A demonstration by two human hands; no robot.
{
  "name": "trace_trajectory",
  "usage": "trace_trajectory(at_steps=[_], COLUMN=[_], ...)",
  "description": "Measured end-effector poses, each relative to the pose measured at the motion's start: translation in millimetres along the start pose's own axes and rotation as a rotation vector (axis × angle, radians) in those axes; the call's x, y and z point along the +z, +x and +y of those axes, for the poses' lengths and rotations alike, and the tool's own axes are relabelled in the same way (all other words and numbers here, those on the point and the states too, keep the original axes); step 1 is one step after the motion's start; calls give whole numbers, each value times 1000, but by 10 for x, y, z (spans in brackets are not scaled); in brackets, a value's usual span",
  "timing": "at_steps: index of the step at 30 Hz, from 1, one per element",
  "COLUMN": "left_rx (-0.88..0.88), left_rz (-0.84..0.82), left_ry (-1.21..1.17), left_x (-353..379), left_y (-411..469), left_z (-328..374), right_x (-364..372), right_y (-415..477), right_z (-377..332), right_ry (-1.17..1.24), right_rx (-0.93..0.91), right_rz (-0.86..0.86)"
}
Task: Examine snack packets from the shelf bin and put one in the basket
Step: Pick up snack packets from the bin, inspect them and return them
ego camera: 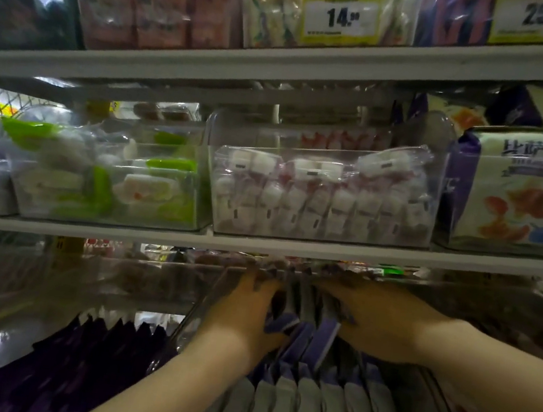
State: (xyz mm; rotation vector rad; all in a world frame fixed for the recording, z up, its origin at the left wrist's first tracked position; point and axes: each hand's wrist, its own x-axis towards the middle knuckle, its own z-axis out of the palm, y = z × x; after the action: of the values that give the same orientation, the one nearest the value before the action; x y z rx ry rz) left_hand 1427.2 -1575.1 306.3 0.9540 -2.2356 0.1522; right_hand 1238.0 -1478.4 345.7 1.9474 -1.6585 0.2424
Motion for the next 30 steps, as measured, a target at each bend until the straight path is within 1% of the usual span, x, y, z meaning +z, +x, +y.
trace_trajectory(at_steps=[2, 3, 5, 7, 9, 14, 19, 23, 25, 27, 30], left_rx=[-1, -20, -50, -58, -44, 33, 108, 145, 139, 140, 150], left_rz=[23, 2, -83, -162, -181, -52, 14, 79, 38, -18, -109], left_ry=[-154, -219, -265, -266, -289, -342, -474, -647, -647, -609, -472], left_x=[78, 114, 160, 161, 151, 201, 287, 327, 327, 325, 305], left_y=[-3, -13, -29, -21, 6, 81, 160, 170, 170, 164, 159], left_z=[-16, -47, -120, -164, -164, -60, 62, 118, 126, 66, -83], right_x=[-32, -54, -90, -82, -23, 28, -12, -41, -38, -21, -37], right_y=[-36, -46, -44, -19, 1, -28, -93, -140, -137, -126, -100], right_z=[27, 35, 42, 30, 0, 62, 143, 200, 215, 213, 182], right_ry=[-11, -11, 5, 4, -20, 9, -20, -53, -69, -27, 15], right_rx=[-19, -31, -57, -54, -36, 1, 6, 24, 25, 10, -45], right_rz=[-85, -130, -180, -166, -109, 15, 28, 42, 26, -20, -12])
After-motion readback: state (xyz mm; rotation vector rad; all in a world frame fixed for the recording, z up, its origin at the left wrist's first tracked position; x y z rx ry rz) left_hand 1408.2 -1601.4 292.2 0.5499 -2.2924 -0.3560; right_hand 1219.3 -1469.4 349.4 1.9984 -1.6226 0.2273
